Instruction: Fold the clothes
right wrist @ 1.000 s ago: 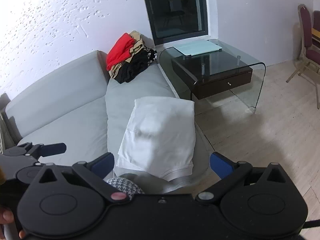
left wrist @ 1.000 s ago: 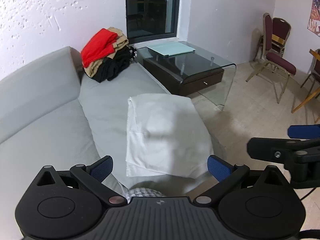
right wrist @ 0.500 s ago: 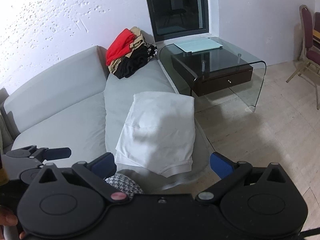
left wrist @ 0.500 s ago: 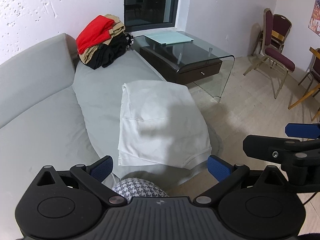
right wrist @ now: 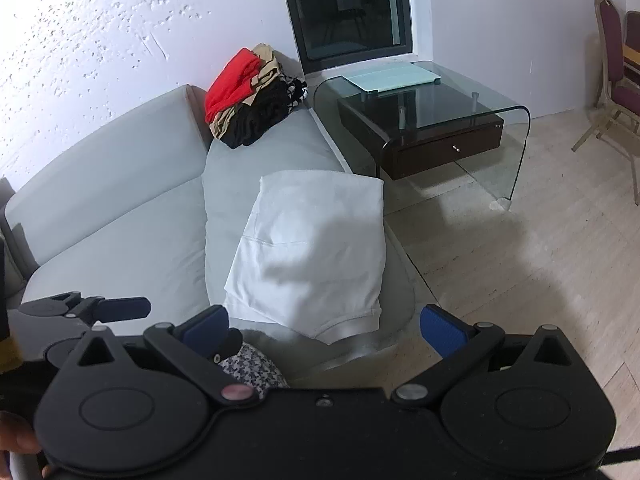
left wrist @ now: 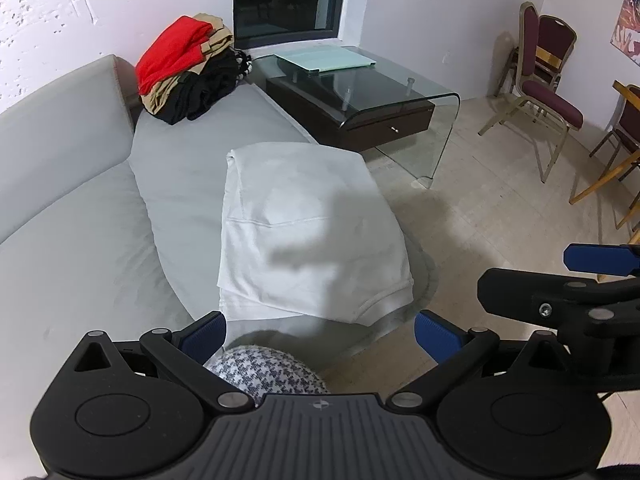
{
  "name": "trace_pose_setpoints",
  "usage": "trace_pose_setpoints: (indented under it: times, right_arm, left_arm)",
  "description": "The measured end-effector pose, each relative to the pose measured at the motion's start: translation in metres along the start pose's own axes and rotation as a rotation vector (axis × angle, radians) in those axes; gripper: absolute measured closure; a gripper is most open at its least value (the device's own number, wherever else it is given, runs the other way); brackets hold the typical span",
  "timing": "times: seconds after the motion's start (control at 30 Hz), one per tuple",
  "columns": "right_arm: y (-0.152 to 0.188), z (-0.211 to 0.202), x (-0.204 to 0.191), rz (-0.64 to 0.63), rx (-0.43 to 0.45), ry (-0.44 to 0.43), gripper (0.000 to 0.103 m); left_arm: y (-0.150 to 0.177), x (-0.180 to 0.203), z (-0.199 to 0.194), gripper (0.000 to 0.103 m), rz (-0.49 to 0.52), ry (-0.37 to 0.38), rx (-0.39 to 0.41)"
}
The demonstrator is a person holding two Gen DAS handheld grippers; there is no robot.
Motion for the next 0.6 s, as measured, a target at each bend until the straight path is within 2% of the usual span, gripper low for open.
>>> trace_pose_setpoints:
  times: [0.33, 0.6]
  right_arm:
    - [0.0052, 0.0018, 0.002, 0.017, -0.01, 0.008, 0.0]
    - [0.0072, 0.0009, 0.0022, 0.027, -0.005, 0.002, 0.0]
  left_arm:
    - [0.0025, 0.0015, 0.0026, 0.001, -0.005, -0.001, -0.013]
    - [0.0036, 0.0007, 0.0019, 0.001, -0.014, -0.003, 0.01]
Point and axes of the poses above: each gripper's, at about its wrist camera, not at the fingertips, and z roughly the way its jaws point, x to its right, y to its underside, the point moved 3 cm from there along z, roughly the way its jaws point, and after that the axes turned 11 degrees about x, right-handed, at the moved point
